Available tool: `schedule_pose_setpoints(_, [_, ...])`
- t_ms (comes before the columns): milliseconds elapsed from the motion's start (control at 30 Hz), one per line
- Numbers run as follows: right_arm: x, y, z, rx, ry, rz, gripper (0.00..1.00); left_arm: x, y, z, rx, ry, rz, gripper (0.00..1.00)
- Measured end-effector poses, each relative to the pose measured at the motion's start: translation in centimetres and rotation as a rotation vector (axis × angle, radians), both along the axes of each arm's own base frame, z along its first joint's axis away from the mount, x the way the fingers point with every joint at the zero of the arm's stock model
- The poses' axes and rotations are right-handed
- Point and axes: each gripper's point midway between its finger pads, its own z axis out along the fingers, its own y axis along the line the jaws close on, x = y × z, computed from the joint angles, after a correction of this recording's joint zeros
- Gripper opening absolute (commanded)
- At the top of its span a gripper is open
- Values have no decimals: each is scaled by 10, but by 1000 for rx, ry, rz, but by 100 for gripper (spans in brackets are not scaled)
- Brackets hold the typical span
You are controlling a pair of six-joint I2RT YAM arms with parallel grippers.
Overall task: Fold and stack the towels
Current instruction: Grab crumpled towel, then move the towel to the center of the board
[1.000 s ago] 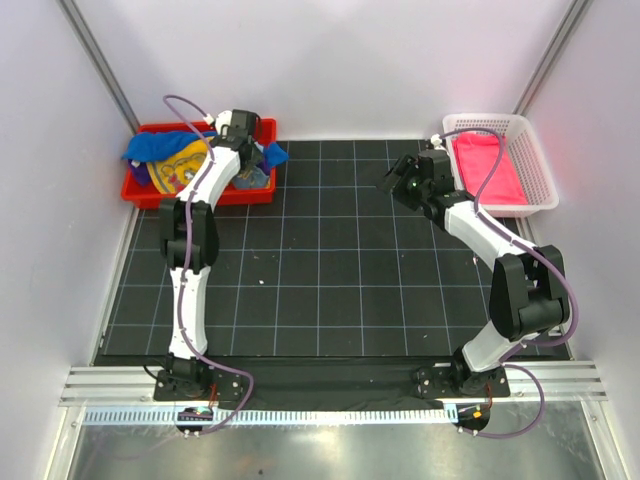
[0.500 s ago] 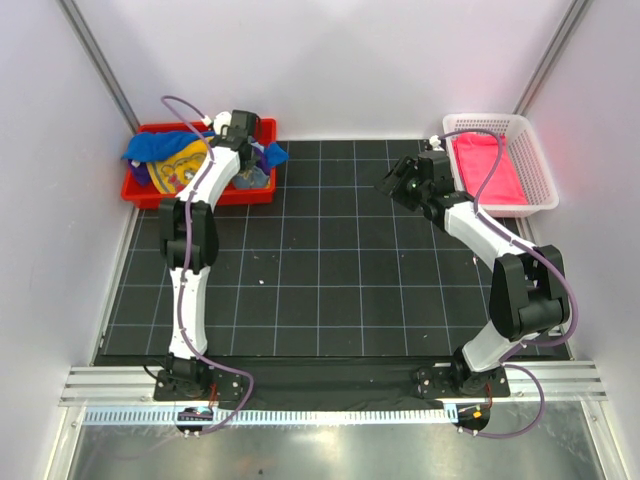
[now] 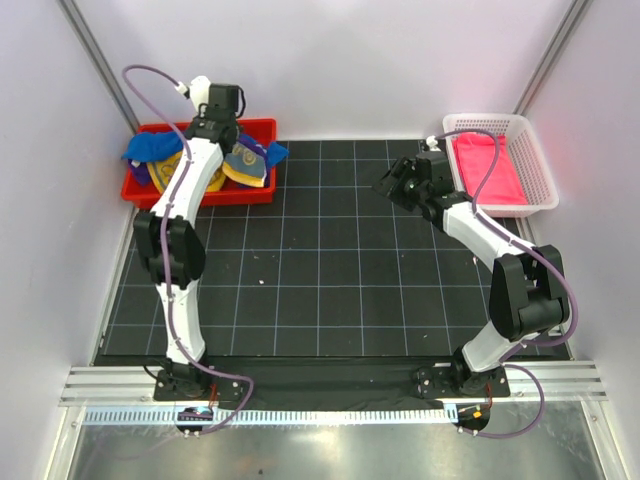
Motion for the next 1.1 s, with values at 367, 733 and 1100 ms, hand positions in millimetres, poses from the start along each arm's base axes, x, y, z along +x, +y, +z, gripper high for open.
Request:
schedule_pose_setpoints(367, [-4, 9, 0, -15, -6, 32, 61, -3, 1, 88, -18, -224, -9, 0])
schedule_pose_setpoints(733, [-2, 8, 2, -33, -21, 35, 61, -11, -28, 130, -46, -318, -131, 0])
schedule_pose_setpoints(1100, [12, -9, 23, -83, -42, -45, 61, -65, -143, 205, -135, -445, -492, 0])
